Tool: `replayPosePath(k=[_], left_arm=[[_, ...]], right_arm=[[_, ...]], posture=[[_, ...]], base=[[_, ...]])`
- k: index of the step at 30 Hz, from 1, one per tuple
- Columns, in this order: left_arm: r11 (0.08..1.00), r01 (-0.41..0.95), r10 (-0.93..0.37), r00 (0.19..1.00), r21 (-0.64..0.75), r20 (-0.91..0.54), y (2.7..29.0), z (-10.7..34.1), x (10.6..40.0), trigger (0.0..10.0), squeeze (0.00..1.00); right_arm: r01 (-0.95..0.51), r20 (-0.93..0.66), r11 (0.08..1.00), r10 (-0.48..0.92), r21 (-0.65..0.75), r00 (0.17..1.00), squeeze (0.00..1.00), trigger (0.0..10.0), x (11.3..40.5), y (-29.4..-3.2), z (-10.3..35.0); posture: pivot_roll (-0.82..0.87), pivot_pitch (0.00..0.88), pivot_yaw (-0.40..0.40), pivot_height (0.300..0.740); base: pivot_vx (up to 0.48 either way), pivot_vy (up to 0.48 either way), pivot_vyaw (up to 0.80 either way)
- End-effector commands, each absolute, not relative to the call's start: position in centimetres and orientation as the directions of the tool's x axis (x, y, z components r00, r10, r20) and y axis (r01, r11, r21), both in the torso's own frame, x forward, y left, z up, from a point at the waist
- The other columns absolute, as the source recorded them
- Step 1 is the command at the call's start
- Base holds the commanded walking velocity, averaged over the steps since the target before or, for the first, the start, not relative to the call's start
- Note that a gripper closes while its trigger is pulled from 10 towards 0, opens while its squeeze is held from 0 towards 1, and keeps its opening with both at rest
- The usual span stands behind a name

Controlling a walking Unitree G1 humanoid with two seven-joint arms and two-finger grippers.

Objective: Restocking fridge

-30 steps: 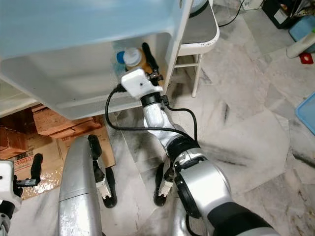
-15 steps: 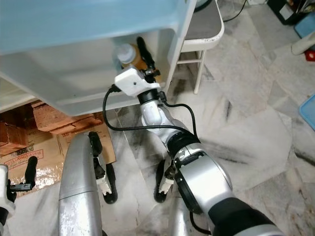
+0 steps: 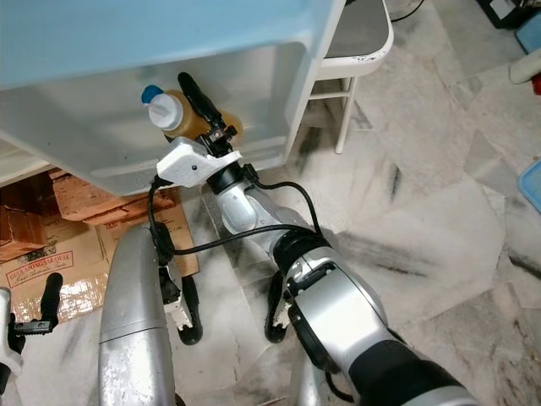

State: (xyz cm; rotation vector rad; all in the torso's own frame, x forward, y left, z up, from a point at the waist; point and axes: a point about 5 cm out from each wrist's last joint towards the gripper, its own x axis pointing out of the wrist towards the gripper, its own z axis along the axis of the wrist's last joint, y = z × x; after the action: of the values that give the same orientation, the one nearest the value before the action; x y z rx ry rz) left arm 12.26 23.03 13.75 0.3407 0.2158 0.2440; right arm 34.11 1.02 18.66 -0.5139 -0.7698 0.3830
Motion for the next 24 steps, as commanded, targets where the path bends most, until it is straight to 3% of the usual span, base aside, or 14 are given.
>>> replayPosePath(k=[1, 13, 24], left_arm=[[0.910, -0.196, 0.284, 0.937, 0.365, -0.205, 23.3, 13.4, 11.6, 10.0, 0.00], [0.912, -0.196, 0.284, 0.935, 0.359, -0.211, 23.3, 13.3, 11.6, 10.0, 0.00], [0.917, -0.193, 0.277, 0.937, 0.348, -0.212, 23.4, 12.8, 12.5, 10.0, 0.00]], right_arm=[[-0.181, 0.440, 0.801, 0.484, -0.570, 0.757, 0.00, 10.0, 33.9, 0.2, 15.4], [-0.147, 0.255, 0.793, 0.357, -0.591, 0.899, 0.00, 10.0, 34.8, -3.1, 12.1], [-0.085, 0.199, 0.817, 0.238, -0.571, 0.950, 0.00, 10.0, 35.8, -7.2, 11.5]], posture=[[0.40, 0.524, -0.028, 0.511], [0.40, 0.517, -0.030, 0.511], [0.37, 0.503, -0.032, 0.511]], base=[[0.000, 0.000, 0.00], [0.000, 0.000, 0.00], [0.000, 0.000, 0.00]])
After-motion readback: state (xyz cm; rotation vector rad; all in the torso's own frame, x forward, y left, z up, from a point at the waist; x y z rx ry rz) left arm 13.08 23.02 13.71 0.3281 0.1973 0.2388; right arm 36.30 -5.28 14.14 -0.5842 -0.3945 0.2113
